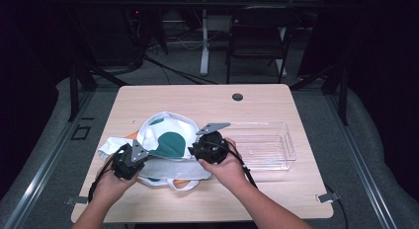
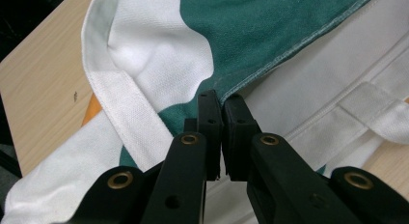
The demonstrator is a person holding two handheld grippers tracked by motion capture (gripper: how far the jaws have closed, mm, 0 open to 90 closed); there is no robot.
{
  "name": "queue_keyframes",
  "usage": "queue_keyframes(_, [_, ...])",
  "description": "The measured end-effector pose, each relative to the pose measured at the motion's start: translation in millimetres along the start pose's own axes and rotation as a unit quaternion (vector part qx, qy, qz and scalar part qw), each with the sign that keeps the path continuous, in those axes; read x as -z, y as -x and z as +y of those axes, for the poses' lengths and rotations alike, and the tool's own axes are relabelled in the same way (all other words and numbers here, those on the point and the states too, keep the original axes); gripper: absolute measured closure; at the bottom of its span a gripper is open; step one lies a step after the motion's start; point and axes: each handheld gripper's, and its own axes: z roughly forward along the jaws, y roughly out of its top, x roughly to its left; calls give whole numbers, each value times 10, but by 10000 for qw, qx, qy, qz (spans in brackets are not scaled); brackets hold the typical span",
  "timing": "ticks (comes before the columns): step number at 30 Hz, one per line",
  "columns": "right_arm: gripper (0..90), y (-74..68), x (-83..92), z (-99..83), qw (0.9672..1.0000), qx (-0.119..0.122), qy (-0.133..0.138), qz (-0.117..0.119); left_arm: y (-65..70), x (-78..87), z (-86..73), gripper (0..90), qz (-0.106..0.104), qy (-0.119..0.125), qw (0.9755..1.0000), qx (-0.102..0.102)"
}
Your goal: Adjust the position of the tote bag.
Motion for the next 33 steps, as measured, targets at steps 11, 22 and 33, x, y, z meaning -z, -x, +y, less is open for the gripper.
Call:
queue_keyframes(11, [579, 19, 117, 64, 9980, 594, 152, 170, -50, 41, 81, 878, 47, -37, 10000, 9])
queue_keyframes(22, [529, -160, -3, 91, 9887, 1477, -179, 199, -93, 78, 145, 879, 48, -87, 9999, 11])
queue_keyframes(33, [517, -207, -110, 113, 9840, 1741, -361, 105, -166, 132, 239, 879, 65, -102, 9999, 2])
